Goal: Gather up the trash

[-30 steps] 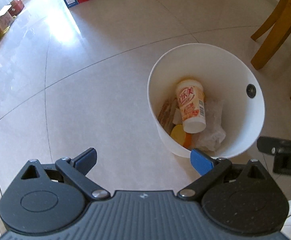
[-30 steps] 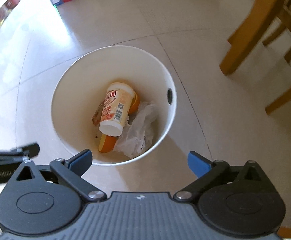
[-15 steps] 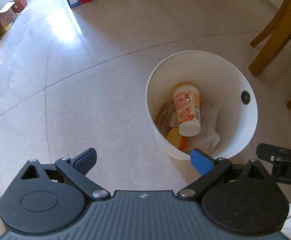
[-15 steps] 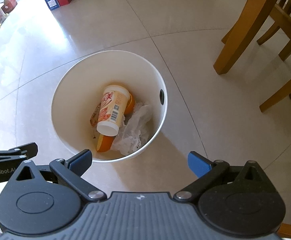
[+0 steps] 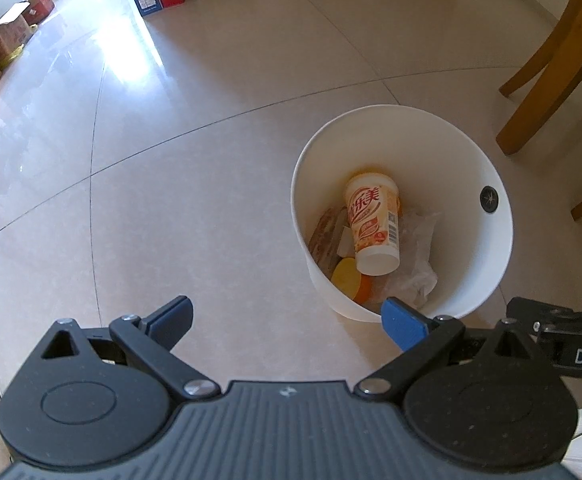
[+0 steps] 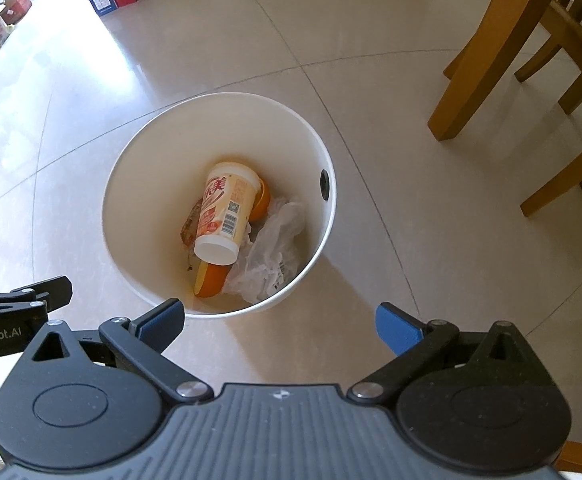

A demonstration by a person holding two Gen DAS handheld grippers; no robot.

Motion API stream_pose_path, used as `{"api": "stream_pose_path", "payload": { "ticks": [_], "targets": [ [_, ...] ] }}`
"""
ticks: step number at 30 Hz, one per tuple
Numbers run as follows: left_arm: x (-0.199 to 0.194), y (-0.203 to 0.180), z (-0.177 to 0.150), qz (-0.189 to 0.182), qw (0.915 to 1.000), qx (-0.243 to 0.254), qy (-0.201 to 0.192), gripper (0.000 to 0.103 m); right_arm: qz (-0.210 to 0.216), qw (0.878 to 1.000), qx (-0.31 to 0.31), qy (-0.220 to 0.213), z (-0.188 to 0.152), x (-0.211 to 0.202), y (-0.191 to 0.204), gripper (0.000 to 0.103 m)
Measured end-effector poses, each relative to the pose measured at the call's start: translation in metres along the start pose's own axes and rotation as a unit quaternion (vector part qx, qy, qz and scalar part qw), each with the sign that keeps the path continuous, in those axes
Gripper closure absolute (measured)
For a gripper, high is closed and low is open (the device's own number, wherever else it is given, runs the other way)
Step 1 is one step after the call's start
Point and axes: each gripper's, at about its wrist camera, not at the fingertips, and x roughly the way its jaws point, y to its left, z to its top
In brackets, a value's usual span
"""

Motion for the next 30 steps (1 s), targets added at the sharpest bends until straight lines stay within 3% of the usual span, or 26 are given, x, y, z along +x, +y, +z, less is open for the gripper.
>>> {"api": "stream_pose_path", "payload": {
  "ticks": [30],
  "targets": [
    [-0.0021, -0.0017, 0.0028, -0.002, 0.9999, -0.004, 0.011, 0.003, 0.007, 1.000, 0.006, 0.001, -0.0011, -0.0022, 0.0014, 0.000]
  ]
}}
